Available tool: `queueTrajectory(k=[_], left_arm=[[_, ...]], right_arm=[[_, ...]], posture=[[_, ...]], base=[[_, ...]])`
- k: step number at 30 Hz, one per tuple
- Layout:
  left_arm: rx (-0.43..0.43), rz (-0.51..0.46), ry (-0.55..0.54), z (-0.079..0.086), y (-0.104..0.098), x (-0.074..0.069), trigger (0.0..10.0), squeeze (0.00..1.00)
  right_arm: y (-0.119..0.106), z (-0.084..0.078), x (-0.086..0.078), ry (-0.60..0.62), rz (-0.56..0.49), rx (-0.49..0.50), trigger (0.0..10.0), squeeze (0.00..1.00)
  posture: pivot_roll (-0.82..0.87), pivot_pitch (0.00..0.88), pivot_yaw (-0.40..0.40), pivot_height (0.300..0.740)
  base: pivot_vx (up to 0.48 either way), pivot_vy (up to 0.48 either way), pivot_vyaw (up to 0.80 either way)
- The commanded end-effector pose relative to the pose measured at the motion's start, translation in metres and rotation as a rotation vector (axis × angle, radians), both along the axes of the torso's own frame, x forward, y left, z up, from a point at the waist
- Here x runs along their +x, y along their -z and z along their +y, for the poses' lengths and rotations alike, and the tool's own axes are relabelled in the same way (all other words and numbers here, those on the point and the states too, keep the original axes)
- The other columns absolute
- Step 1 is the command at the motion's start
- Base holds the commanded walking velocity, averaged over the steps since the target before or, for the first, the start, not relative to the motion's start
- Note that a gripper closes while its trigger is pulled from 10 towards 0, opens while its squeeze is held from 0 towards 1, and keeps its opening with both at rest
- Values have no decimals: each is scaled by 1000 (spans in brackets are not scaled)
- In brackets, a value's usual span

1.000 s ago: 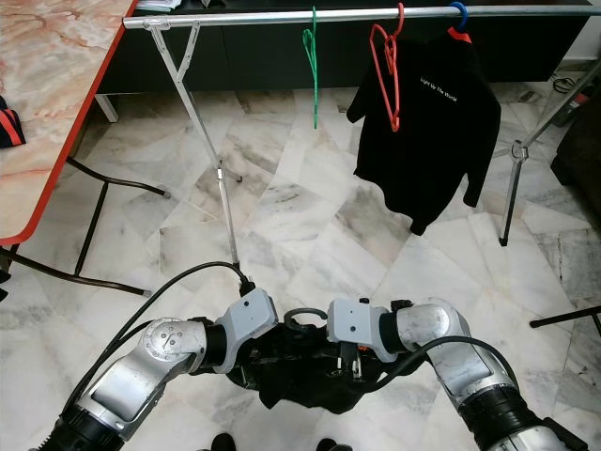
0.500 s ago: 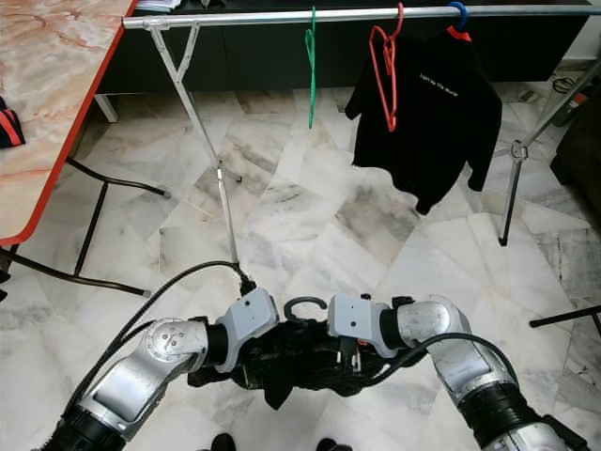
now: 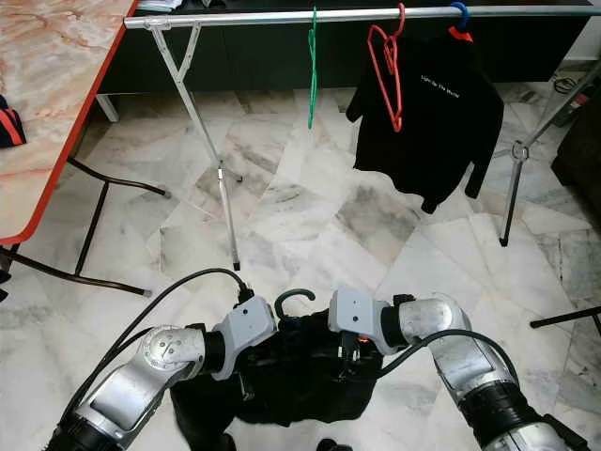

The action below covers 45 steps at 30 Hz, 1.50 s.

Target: Hang hanger

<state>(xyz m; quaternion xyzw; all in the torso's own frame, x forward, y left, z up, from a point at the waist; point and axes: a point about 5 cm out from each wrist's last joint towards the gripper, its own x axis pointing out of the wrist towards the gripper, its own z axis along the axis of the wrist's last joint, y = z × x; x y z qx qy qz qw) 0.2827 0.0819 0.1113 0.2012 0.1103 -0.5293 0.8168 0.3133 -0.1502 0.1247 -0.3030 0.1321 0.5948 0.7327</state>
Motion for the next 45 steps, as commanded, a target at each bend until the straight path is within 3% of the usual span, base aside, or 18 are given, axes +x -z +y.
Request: queueTrajectory(k=[1,14,22,27,28,29,30,35,37,38,40,41,43,44,45], left_arm=[[2,4,-37,7,3,1,0,0],[57,-20,-100,22,20,0,0,0],[50,-6,-115,26,30,-4,0,0],[76,-3,-130,35,38,-4,0,0],[83,-8,-139,39,39,-3,0,0],[86,-13,-146,41,40,-3,0,0],[92,-20,-170,45,41,-2,0,0],[95,-29,-295,62,52,2,0,0],[48,-34,-407,71,53,8,10000,0],[48,-34,-407,71,53,8,10000,0],[-65,-9,-592,85,55,14,10000,0],[-65,-9,-592,85,55,14,10000,0],[-130,4,-660,91,57,13,10000,0],[-130,4,-660,91,57,13,10000,0],[-181,14,-727,97,61,8,10000,0]], right_arm=[[1,-3,-5,-14,20,0,10000,1000],[-13,-8,5,-7,-2,10,10000,1000],[-18,-11,11,5,-34,-3,10000,1000],[-33,-17,25,81,-130,3,10000,1000],[-37,-19,27,96,-147,7,10000,855],[-38,-21,28,104,-156,9,10000,855],[-41,-24,29,124,-169,21,10000,0],[-41,-39,31,238,-193,73,10000,0],[-36,-45,32,312,-192,115,10000,0],[-36,-45,32,312,-192,115,10000,0],[-15,-54,27,468,-162,199,10000,0],[-15,-54,27,468,-162,199,10000,0],[12,-59,21,615,-94,269,10000,0],[12,-59,21,615,-94,269,10000,0],[48,-63,9,796,-11,310,10000,0]], posture=[[-69,295,-30,740],[-51,265,-24,740],[-48,170,-13,740],[-57,137,0,740],[-55,137,0,740],[-55,137,0,740],[-55,130,1,740],[-53,90,11,740],[-57,87,23,740],[-57,87,23,740],[-58,80,33,740],[-58,80,33,740],[-62,83,48,740],[-62,83,48,740],[-74,78,58,740]], base=[[0,0,0],[0,0,0],[0,0,0],[0,0,0],[0,0,0],[0,0,0],[0,0,0],[0,0,0],[0,0,0],[0,0,0],[0,0,0],[0,0,0],[0,0,0],[0,0,0],[0,0,0]])
